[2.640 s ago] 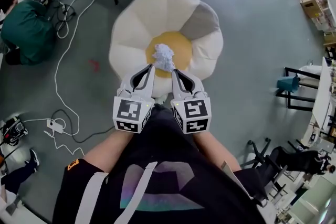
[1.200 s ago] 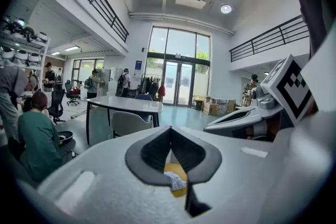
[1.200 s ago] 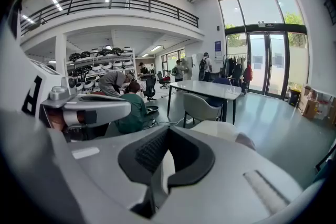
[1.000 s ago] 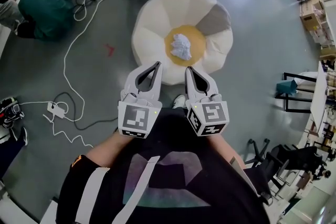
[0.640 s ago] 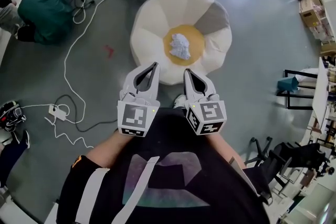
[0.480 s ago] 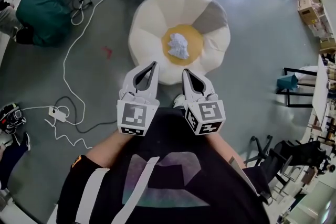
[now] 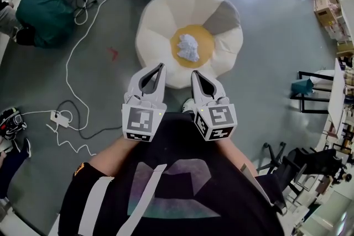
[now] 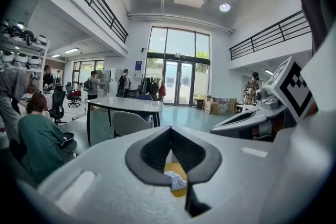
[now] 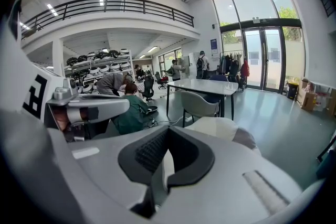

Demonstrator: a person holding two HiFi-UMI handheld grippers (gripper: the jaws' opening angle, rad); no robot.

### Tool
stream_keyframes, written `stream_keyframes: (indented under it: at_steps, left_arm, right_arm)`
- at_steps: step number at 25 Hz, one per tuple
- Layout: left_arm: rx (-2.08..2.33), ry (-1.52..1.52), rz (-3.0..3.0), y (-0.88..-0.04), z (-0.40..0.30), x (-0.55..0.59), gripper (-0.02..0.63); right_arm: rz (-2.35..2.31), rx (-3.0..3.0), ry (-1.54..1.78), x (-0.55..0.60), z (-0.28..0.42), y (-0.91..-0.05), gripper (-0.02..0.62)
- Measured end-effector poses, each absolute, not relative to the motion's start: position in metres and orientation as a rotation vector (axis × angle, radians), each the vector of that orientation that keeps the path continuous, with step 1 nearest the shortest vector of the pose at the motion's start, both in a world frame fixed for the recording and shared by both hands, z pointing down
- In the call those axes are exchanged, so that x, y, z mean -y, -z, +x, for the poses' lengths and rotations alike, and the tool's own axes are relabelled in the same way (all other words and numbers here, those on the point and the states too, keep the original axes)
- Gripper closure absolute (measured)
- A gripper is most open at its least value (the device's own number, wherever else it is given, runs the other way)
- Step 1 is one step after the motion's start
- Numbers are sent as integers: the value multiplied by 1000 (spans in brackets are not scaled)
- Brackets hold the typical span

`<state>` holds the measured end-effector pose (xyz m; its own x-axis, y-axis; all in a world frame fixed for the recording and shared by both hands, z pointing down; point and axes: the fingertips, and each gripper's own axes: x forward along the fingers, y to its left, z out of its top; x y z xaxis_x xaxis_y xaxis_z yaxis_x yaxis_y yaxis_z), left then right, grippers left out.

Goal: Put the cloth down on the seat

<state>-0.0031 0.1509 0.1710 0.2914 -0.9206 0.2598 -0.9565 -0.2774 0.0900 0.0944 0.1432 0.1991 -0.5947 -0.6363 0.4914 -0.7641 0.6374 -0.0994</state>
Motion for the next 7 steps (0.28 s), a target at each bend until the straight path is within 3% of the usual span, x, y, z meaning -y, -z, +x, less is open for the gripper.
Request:
stream_keyframes:
  at_steps: [7]
  left_arm:
    - [1733,-222,2340,-168,-11,-147,607]
  right_arm:
    - [1101,2446,-404,-139,86,-196,595]
